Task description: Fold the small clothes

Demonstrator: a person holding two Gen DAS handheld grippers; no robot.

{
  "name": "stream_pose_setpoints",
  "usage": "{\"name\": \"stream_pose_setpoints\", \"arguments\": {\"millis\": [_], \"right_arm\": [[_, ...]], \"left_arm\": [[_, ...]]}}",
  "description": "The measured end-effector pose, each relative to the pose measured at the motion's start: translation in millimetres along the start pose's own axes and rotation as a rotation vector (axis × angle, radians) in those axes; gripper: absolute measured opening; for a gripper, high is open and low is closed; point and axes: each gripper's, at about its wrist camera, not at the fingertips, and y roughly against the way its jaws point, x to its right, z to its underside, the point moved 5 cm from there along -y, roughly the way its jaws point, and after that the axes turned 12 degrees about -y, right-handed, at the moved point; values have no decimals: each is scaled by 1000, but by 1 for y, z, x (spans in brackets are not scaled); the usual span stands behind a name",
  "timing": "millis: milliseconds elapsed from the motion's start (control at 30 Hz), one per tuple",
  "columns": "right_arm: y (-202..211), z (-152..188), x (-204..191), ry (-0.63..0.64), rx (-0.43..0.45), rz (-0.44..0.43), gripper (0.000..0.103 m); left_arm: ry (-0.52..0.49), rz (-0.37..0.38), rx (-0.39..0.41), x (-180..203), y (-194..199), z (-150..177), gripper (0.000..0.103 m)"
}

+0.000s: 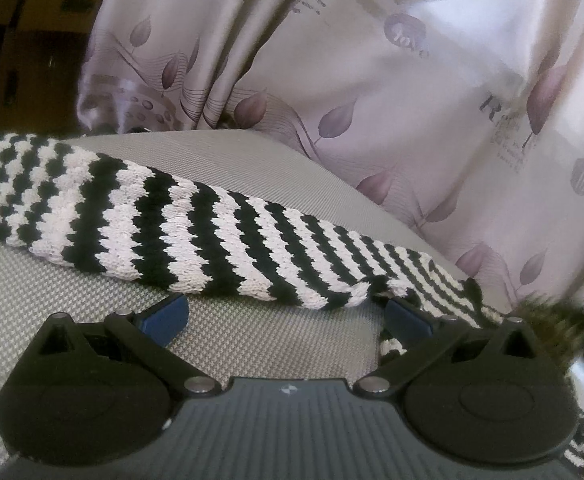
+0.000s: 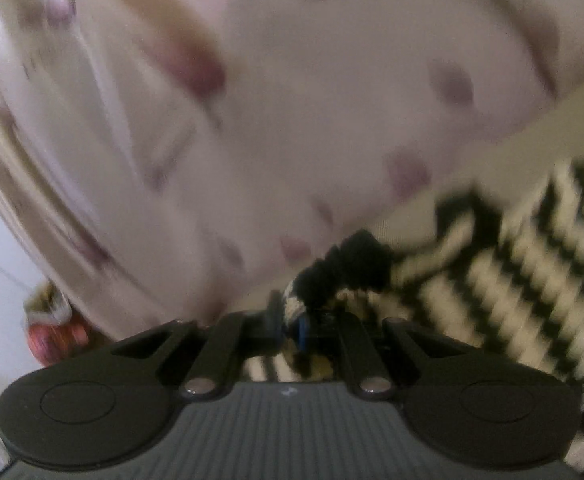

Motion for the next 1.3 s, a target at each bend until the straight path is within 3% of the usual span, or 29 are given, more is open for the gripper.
{"name": "stream_pose_setpoints", "arguments": {"millis": [233, 333, 367, 400, 467, 567, 667, 733, 833, 900, 1033, 1233, 1267, 1300], "right_arm": [[-42, 43, -6, 152, -72, 56, 9], [-59, 56, -10, 228, -178, 84, 21], [-62, 61, -10, 242, -218, 82, 43], [-61, 63, -14, 259, -240, 77, 75], [-47, 62, -22, 310, -227, 32, 94], [-13, 41, -32, 402, -209, -17, 93], [37, -16, -14, 425, -69, -6, 92], [60, -69, 14, 462, 6, 111, 92], [69, -133, 60, 479, 29, 274, 92], [61, -163, 87, 489, -2, 345, 91], [25, -182, 116, 519, -122, 361, 90], [-25, -160, 129, 739, -317, 334, 89], [-30, -156, 130, 760, -345, 329, 86], [-38, -151, 133, 780, -386, 331, 74]], "left_arm": [[25, 15, 10, -4, 5, 1, 103], [24, 15, 11, -5, 5, 1, 103], [23, 14, 11, -5, 5, 1, 103], [19, 13, 9, -4, 5, 1, 103], [14, 11, 6, -3, 6, 0, 103], [12, 34, 2, 6, 12, -10, 103], [-3, 109, 54, 33, 28, -31, 103], [-83, 175, 80, 69, 31, -45, 103], [-215, 290, 52, 134, 13, -50, 103], [-276, 365, 57, 177, -4, -44, 103], [-307, 445, 16, 228, -49, -22, 103], [-282, 456, -77, 239, -101, 3, 103], [-275, 453, -88, 237, -105, 6, 103], [-271, 441, -105, 237, -109, 9, 103]]}}
